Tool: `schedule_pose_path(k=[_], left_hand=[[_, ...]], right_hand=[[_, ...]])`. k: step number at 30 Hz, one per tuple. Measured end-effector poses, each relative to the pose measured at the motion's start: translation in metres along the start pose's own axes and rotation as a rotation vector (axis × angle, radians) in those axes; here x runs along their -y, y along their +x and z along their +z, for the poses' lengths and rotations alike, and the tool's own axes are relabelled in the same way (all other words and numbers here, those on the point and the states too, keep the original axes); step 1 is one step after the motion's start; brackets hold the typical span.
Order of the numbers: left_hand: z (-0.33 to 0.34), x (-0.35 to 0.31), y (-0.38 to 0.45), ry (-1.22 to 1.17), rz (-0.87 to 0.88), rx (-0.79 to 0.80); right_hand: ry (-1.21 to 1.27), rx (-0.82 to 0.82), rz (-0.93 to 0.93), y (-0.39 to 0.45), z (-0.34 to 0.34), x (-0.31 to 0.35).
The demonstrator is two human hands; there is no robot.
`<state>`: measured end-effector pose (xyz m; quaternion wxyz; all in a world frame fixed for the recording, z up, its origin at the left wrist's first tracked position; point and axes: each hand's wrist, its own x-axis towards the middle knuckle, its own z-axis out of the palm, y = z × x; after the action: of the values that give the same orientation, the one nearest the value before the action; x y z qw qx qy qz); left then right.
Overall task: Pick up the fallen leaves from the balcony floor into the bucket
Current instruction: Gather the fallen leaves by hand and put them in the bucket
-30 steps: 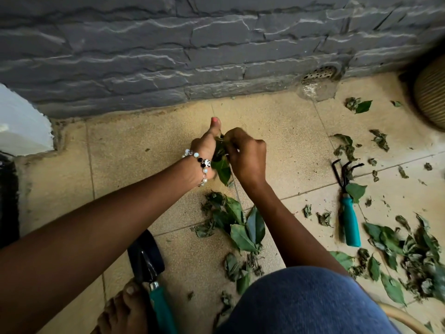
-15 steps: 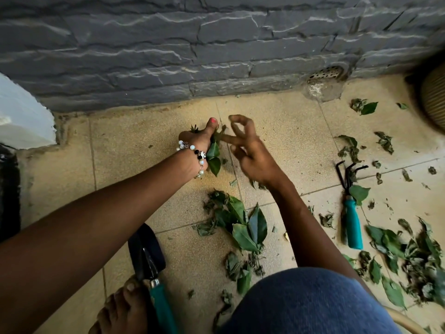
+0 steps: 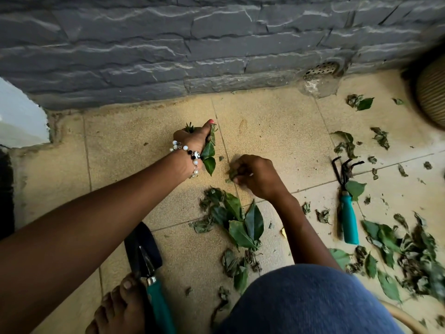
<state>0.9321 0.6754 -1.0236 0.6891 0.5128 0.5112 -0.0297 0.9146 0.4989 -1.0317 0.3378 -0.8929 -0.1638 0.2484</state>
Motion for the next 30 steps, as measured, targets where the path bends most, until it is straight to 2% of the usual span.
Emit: schedule_pose_path(k=[3, 8, 12, 14, 17, 19, 22, 24, 28, 30], left_hand=[[-0.008, 0.0, 0.001, -0.026, -0.005, -0.009], [-0.017, 0.0, -0.002, -0.055, 0.002, -0.011], [-0.023, -0.001, -0.004, -0.067, 0.026, -0.023], [-0.025, -0.004, -0.007, -0.074, 0.023, -0.017], [-0.029, -0.007, -0.014, -0.06, 0.02, 0.002], [-0.03, -0.008, -0.017, -0.04, 0.029, 0.005], [-0.031, -0.009, -0.017, -0.064, 0.023, -0.003], [-0.032, -0.009, -0.016, -0.07, 0.023, -0.002], [-0.032, -0.009, -0.016, -0.072, 0.038, -0.008], [-0.031, -0.009, -0.016, -0.06, 0.036, -0.011]], right_hand=[[-0.178, -0.005, -0.254, 0.002, 0.02, 0.002], [-0.477, 0.261, -0.41, -0.015, 0.049, -0.001], [-0.53, 0.297, -0.499, -0.018, 0.053, -0.006], [-0.434, 0.222, -0.544, -0.015, 0.056, -0.01], [-0.298, -0.026, -0.617, -0.007, 0.061, -0.014], [-0.225, -0.155, -0.576, -0.001, 0.059, -0.01], [-0.18, -0.216, -0.505, 0.008, 0.05, -0.008], [-0.213, -0.155, -0.484, 0.005, 0.047, -0.007], [-0.451, 0.161, -0.528, -0.014, 0.05, -0.013], [-0.527, 0.23, -0.561, -0.018, 0.045, -0.016]])
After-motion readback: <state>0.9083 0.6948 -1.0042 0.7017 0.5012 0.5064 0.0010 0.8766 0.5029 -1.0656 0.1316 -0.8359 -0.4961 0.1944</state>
